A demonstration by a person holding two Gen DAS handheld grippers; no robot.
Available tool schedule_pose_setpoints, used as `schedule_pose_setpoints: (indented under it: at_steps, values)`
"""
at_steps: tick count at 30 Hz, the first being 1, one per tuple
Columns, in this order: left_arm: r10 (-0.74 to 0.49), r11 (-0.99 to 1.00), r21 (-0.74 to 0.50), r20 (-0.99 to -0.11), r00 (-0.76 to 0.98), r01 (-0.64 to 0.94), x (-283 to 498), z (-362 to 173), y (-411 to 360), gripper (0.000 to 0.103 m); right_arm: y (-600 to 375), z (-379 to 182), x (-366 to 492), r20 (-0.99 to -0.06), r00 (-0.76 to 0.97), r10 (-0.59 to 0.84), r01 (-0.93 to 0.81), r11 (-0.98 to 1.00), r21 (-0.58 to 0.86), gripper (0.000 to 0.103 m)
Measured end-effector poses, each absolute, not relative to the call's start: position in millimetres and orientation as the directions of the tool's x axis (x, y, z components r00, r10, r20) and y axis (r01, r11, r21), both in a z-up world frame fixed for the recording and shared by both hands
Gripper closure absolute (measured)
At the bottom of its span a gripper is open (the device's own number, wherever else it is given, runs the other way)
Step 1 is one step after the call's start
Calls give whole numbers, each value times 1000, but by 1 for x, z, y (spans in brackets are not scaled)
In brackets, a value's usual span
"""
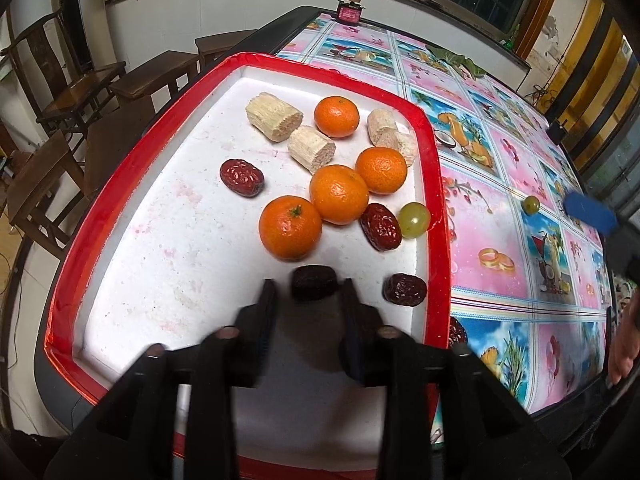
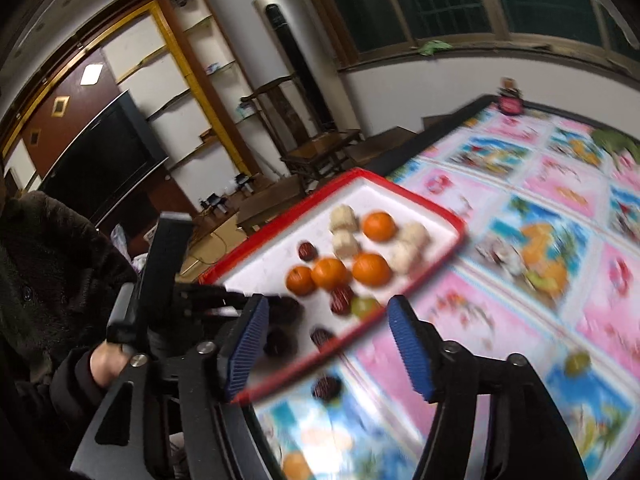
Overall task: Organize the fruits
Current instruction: 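Lower and open the right tool in the tray while the left tool releases its date, then grasp a dark date with the left tool while the right tool grasps a green grape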
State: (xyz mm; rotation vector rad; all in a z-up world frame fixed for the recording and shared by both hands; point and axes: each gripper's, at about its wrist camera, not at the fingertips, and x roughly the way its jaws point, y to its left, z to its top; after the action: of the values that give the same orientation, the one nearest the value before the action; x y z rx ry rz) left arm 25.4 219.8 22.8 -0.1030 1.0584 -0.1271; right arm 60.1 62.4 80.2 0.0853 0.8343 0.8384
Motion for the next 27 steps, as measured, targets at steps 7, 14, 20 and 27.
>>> schedule_pose_setpoints:
  at_steps: [7,14,20,27]
  values:
    - [-139,990,-135,-860,490,45,22,24,216,46,2,65,22,-642,462,612,-515,774,368,36]
    - [-119,993,-107,-848,516,53,14,37,206,46,-43,41,-11,-672,539,508,-416,854,312,35]
    - [-148,989,-116,-831,536,94,-1,51,186,46,-58,36,-9,-668,554,496,-376,866,331,35]
    - [-235,972,-192,-816,529,136,-42,56,160,46,-59,37,-10,-655,559,508,-384,859,338,35]
